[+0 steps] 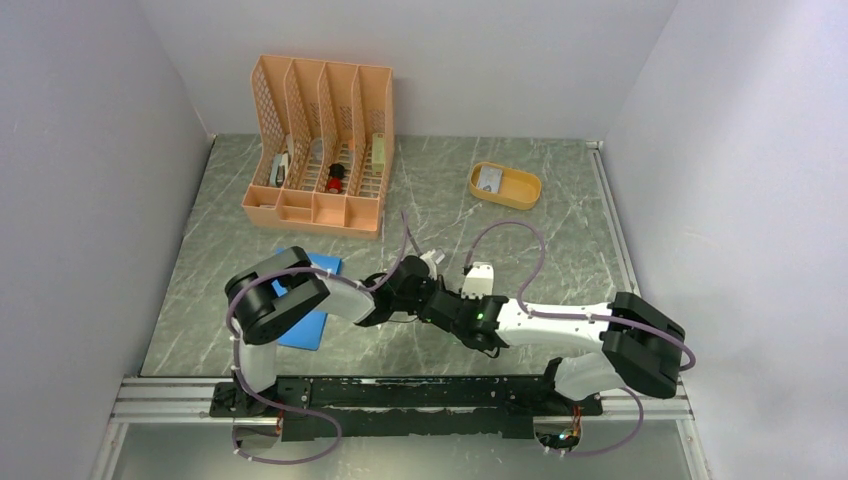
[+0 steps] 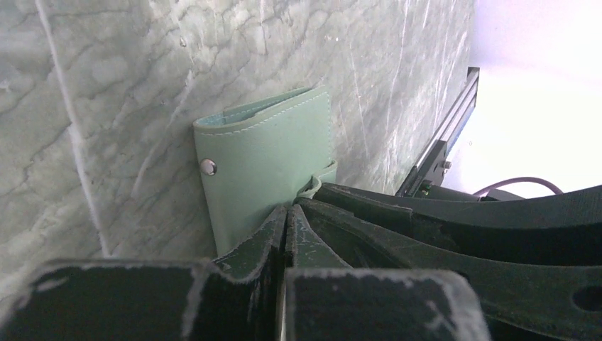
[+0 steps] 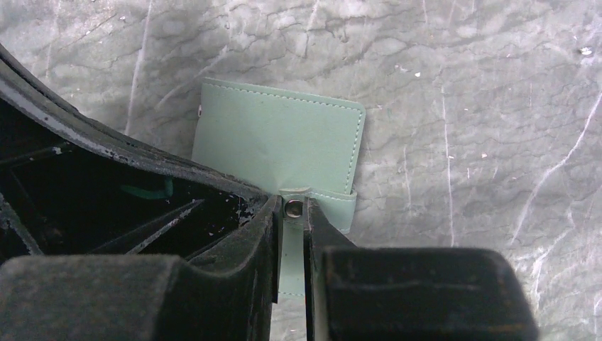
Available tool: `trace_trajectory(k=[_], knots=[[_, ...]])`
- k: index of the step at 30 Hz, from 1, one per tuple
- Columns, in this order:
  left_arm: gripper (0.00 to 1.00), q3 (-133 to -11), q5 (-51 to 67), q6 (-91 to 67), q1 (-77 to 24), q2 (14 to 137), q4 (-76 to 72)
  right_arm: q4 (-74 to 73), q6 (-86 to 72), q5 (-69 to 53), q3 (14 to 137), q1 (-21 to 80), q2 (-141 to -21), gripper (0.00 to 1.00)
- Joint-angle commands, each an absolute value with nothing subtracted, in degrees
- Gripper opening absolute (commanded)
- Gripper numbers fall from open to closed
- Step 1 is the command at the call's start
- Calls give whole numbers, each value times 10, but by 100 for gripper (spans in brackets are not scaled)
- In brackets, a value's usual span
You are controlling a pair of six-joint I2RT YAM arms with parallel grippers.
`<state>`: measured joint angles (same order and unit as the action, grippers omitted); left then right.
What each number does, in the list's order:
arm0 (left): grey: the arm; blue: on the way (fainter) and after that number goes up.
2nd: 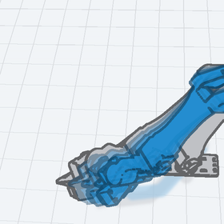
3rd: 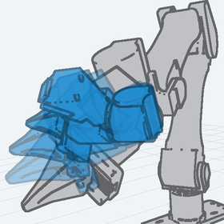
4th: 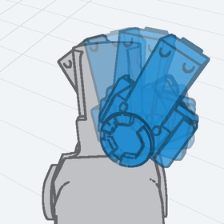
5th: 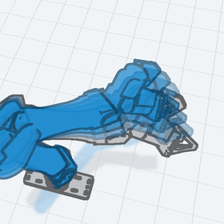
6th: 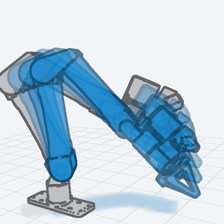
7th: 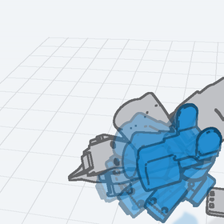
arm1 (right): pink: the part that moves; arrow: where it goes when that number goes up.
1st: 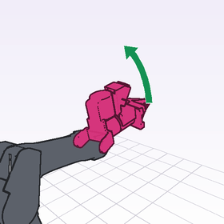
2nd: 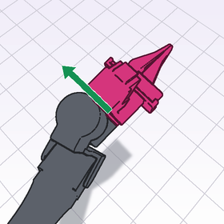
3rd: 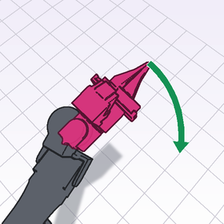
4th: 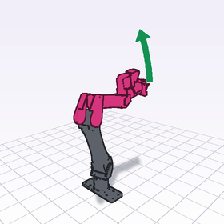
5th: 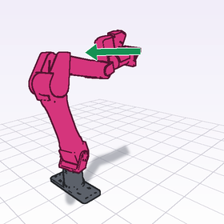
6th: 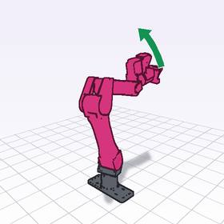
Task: Put the credit cards into the card holder
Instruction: Open the card holder at the center of the board.
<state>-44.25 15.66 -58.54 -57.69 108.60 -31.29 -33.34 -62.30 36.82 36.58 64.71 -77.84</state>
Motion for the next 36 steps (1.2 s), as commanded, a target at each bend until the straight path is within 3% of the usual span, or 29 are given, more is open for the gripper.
trace_trajectory(k=[1, 9, 30, 31, 36], knots=[[5, -455, 112, -585, -579, 1124, -250, -364, -657, 335, 344, 647, -780, 0], [5, -446, 59, -599, -573, 1159, -177, -424, -724, 363, 344, 647, -756, 0], [5, -405, 49, -627, -551, 1198, -202, -557, -859, 380, 329, 645, -603, 0], [5, -404, 49, -625, -550, 1191, -203, -564, -858, 379, 331, 645, -591, 1], [5, -395, 47, -628, -550, 1155, -201, -574, -828, 366, 353, 646, -541, 34]])
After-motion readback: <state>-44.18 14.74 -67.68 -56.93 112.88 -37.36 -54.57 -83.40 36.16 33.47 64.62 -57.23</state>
